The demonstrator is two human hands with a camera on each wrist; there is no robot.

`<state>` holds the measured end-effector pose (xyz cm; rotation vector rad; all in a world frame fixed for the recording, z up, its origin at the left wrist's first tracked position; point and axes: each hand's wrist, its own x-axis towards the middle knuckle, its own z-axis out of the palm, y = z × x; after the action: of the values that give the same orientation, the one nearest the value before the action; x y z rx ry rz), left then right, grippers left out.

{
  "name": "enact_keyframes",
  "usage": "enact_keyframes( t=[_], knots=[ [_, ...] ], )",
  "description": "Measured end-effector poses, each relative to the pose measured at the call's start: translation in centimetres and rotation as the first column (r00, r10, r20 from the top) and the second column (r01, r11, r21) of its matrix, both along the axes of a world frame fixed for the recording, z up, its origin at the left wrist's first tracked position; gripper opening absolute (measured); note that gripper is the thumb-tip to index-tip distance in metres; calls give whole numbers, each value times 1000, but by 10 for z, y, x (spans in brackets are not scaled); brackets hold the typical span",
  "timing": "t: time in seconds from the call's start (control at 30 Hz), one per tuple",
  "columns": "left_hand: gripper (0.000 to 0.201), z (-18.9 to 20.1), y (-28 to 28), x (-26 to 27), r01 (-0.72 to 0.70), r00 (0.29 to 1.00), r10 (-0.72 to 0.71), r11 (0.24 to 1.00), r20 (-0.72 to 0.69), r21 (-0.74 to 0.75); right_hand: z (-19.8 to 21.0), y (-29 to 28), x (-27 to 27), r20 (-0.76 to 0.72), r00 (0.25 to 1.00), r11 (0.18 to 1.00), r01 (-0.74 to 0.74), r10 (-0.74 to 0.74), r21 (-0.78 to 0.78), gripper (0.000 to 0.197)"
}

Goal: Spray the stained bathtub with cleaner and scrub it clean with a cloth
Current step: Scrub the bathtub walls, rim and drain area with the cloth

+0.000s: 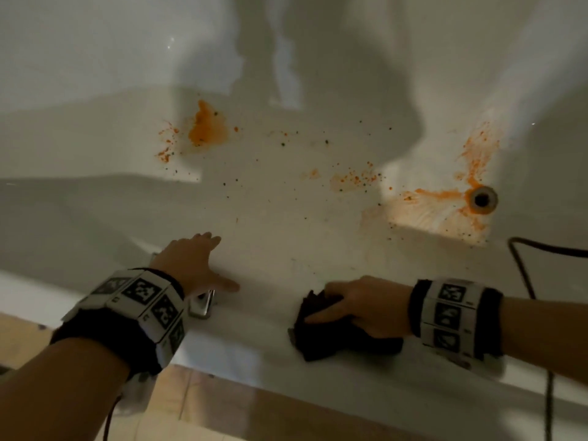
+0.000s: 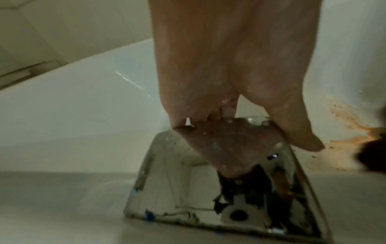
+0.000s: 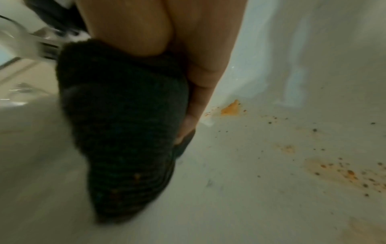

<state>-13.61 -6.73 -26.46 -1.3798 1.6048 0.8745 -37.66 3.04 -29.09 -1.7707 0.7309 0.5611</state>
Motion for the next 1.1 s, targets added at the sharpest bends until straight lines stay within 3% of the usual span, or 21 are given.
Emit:
enact_keyframes(
  t=[0.1, 0.2, 0.3, 0.33, 0.4, 0.47, 0.53, 0.63, 0.7, 0.9, 1.0, 1.1],
  knots=[
    [88, 2, 0, 3, -61, 997, 60, 998, -43, -21, -26, -31, 23, -70, 994, 991, 78, -86, -110, 50],
    [70, 11, -5, 8, -150, 987, 144, 986, -77, -73, -56, -54, 30, -211, 975, 995, 62, -76, -72, 46],
    [61, 13, -9, 21, -165, 986, 161, 975, -35, -146, -70, -61, 15, -256, 925, 959, 281, -282, -40, 41],
    [60, 13, -9, 25, -166, 986, 165, 974, -18, -155, -73, -62, 2, -288, 869, 912, 409, -402, -38, 32],
    [58, 12, -7, 29, -156, 987, 159, 974, 7, -165, -74, -68, -30, -403, 698, 790, 600, -592, -122, 44],
    [56, 9, -5, 27, -135, 990, 141, 976, 20, -173, -72, -81, -64, -497, 529, 707, 642, -688, -296, 65],
    [57, 7, -5, 24, -141, 989, 148, 974, 26, -178, -66, -100, -89, -539, 443, 682, 608, -716, -406, 77],
    [60, 3, -6, 21, -137, 988, 147, 974, 46, -180, -54, -135, -100, -498, 420, 645, 593, -759, -483, 96],
    [61, -2, -5, 18, -119, 989, 131, 976, 60, -181, -50, -154, -100, -424, 434, 604, 635, -795, -482, 97],
    [64, -8, -7, 5, -113, 985, 136, 974, 104, -198, -60, -167, -115, -322, 460, 560, 723, -827, -406, 27],
    [63, -11, -13, -5, -108, 986, 133, 970, 105, -217, -67, -158, -123, -332, 487, 588, 710, -808, -389, 32],
    [59, -14, -21, -26, -94, 993, 111, 955, 48, -280, -69, -144, -127, -361, 574, 676, 653, -735, -341, 35]
  ],
)
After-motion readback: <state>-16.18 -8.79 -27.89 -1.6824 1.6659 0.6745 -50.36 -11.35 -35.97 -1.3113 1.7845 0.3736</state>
